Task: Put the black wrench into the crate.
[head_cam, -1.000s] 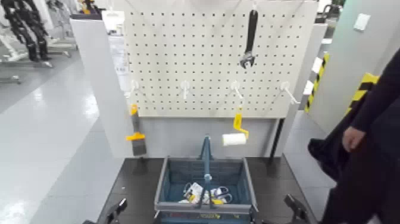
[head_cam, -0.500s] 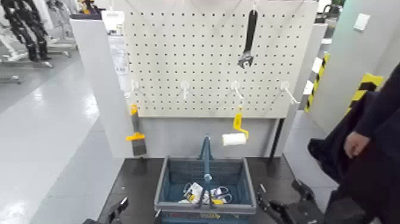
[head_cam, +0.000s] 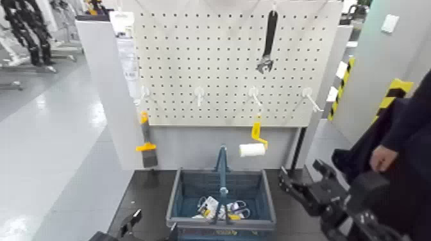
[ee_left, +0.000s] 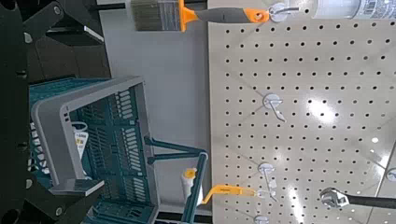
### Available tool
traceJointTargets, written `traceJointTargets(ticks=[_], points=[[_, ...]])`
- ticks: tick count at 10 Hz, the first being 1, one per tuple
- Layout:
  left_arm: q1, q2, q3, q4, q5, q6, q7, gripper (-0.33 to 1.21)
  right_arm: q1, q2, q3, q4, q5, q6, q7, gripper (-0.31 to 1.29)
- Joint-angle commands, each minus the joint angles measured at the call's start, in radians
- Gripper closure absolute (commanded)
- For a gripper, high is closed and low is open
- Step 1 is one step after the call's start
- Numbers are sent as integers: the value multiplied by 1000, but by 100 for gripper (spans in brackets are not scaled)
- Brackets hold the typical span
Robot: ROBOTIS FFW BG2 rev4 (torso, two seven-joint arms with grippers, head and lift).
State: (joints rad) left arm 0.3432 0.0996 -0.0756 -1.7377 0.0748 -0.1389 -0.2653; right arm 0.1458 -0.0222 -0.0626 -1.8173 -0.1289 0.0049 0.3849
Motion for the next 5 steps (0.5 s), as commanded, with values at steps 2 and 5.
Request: traceJointTargets(ticks=[2, 5], points=[[-13, 12, -18, 7, 11, -2, 0, 21, -166, -13, -3, 67, -9, 29, 63, 14], [-23, 17, -27, 12, 16, -2, 0, 21, -279, -44, 9, 116, -40, 36, 74, 15]])
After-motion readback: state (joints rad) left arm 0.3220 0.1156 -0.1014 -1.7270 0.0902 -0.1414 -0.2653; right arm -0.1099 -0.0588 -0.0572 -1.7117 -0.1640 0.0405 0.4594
